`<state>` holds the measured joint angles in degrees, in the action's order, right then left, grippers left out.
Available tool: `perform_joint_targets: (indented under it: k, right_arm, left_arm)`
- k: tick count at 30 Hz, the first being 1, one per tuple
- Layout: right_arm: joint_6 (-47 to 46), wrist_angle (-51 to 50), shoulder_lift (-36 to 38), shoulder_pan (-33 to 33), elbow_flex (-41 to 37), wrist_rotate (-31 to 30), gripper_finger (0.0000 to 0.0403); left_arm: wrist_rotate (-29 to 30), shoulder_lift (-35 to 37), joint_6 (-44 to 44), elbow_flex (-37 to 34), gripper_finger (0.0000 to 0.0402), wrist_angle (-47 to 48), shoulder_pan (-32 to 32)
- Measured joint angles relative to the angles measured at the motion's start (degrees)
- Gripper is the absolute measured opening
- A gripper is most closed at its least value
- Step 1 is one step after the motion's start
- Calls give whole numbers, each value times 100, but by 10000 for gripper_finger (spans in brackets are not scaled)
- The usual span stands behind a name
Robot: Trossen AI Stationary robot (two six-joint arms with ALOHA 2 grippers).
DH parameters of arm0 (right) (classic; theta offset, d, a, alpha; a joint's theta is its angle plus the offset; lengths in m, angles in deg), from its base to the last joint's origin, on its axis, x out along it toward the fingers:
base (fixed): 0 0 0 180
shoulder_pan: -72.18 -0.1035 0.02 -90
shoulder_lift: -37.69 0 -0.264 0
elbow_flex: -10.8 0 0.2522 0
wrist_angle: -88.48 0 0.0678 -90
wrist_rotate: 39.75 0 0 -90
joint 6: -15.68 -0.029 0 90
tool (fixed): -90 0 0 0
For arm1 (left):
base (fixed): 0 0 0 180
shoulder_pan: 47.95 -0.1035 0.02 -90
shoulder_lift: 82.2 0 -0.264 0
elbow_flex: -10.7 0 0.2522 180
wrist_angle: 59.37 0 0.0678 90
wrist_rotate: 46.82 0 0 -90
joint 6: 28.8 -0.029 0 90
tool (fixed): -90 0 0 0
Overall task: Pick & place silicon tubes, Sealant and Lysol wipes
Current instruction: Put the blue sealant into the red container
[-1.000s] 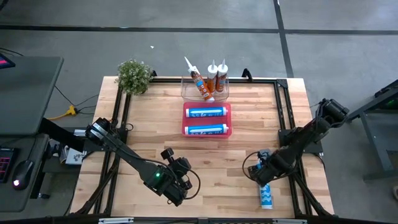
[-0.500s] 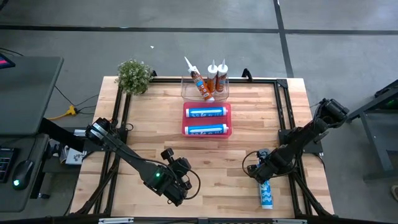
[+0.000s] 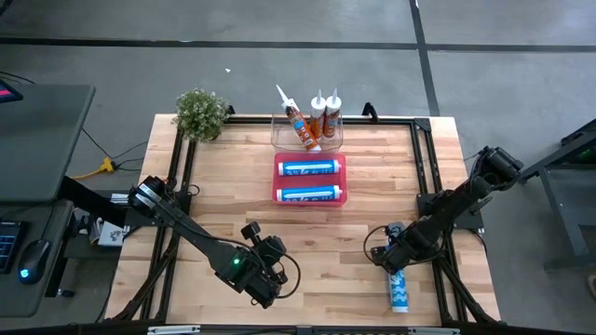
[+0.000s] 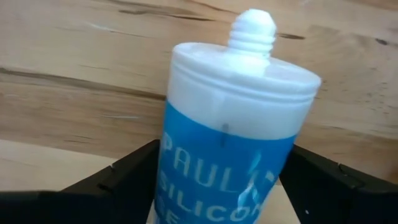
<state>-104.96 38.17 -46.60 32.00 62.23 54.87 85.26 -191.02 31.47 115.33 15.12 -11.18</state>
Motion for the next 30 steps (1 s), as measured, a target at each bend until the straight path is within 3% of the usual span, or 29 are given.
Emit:
perform_joint_targets:
  k: [11,30]
  right_arm:
    - [111,-51,-4,-2,-7,-1,212]
    - [618,111,6,-69,13,-467,212]
  left_arm:
    - [-88,0,1,0,0,-67,0]
    - [-247,0,22,2,0,-136,0]
